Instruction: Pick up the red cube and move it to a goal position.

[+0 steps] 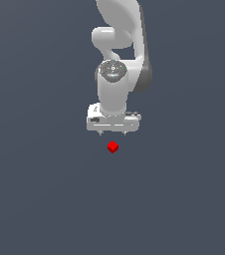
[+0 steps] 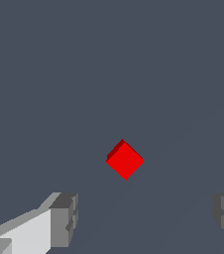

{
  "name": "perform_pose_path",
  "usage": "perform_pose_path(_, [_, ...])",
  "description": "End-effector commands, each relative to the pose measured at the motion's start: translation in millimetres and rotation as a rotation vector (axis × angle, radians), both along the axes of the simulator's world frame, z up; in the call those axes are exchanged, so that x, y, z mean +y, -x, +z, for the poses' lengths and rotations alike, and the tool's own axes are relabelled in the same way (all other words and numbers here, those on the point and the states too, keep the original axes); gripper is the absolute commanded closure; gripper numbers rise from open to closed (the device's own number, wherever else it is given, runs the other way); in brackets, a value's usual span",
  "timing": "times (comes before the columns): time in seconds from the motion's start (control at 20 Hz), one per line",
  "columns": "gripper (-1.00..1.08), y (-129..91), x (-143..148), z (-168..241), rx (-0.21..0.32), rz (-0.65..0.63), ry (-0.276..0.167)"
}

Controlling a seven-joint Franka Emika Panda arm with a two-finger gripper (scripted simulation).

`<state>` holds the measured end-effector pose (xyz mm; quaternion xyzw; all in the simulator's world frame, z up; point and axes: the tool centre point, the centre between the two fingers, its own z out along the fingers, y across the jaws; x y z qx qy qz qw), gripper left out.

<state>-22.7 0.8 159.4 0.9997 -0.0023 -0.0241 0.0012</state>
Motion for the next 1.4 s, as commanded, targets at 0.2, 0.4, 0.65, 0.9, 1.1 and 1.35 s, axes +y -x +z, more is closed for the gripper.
perform_pose_path(0.2, [-0.92,0,0,-2,-0.001,-0.012,0.000])
perform_pose_path(0.4, [-0.92,1,0,-9,-0.003,-0.048,0.001])
perform_pose_path(0.65, [-0.92,3,-1,-23,-0.008,-0.126,0.003])
perform_pose_path(0.9, [-0.92,5,-1,-45,-0.015,-0.244,0.006])
perform_pose_path(1.1, [-0.92,7,-1,-67,-0.023,-0.361,0.009])
perform_pose_path(1.35, [-0.92,9,-1,-95,-0.033,-0.508,0.013])
